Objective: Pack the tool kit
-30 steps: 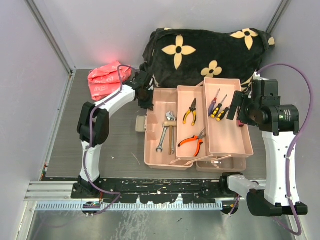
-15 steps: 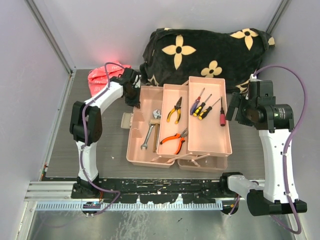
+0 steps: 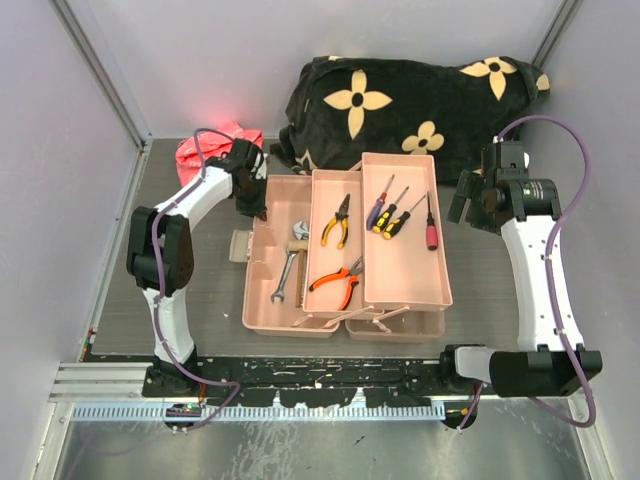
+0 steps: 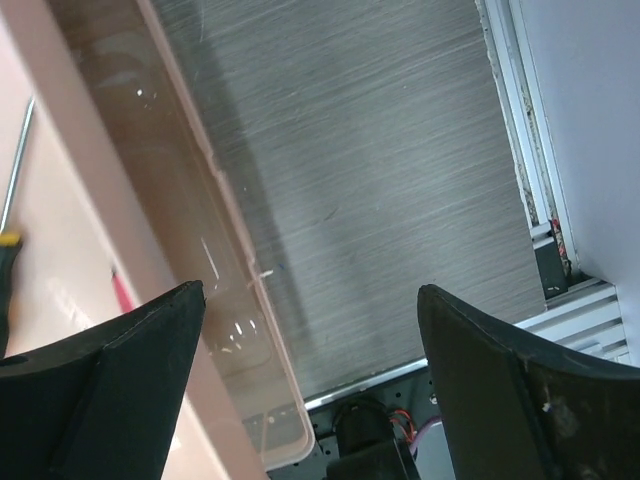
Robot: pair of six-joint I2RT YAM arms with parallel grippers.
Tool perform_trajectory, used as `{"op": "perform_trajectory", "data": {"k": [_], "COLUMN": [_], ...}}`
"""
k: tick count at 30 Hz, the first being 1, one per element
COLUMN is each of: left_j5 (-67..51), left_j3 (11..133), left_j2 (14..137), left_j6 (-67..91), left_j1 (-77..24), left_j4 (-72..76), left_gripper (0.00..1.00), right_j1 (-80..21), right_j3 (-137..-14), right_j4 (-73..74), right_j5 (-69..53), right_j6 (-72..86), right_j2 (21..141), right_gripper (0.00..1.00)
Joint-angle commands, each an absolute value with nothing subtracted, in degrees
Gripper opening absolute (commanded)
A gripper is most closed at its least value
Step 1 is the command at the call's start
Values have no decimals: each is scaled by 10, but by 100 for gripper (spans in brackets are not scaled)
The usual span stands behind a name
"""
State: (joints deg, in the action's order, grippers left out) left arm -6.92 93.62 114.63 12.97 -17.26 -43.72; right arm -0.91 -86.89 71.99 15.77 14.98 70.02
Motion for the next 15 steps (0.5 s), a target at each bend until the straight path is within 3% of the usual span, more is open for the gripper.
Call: {"op": "perform_trajectory", "data": {"k": [1, 8, 10, 13, 15], "left_j5": [-40, -42, -43, -45, -45], "left_j3": [930, 923, 920, 913, 915], "left_j2": [1100, 1100, 1102, 1109, 1117], "left_j6": [76, 77, 76, 75, 77], "left_j1": [-154, -151, -150, -149, -148], "left_j4": [-454, -454, -452, -450, -451], "left_gripper": [0, 2, 13, 39, 48], "right_j1": [23, 66, 66, 66, 66], "right_j3": [-866, -796, -776, -740, -715], "right_j4": [653, 623, 622, 622, 622], "right_j5": [148, 0, -65, -143, -164], "right_j6": [143, 128, 117, 100, 92], "right_j2": [735, 755, 754, 753, 750], "right_gripper": [92, 90, 90, 89, 89]}}
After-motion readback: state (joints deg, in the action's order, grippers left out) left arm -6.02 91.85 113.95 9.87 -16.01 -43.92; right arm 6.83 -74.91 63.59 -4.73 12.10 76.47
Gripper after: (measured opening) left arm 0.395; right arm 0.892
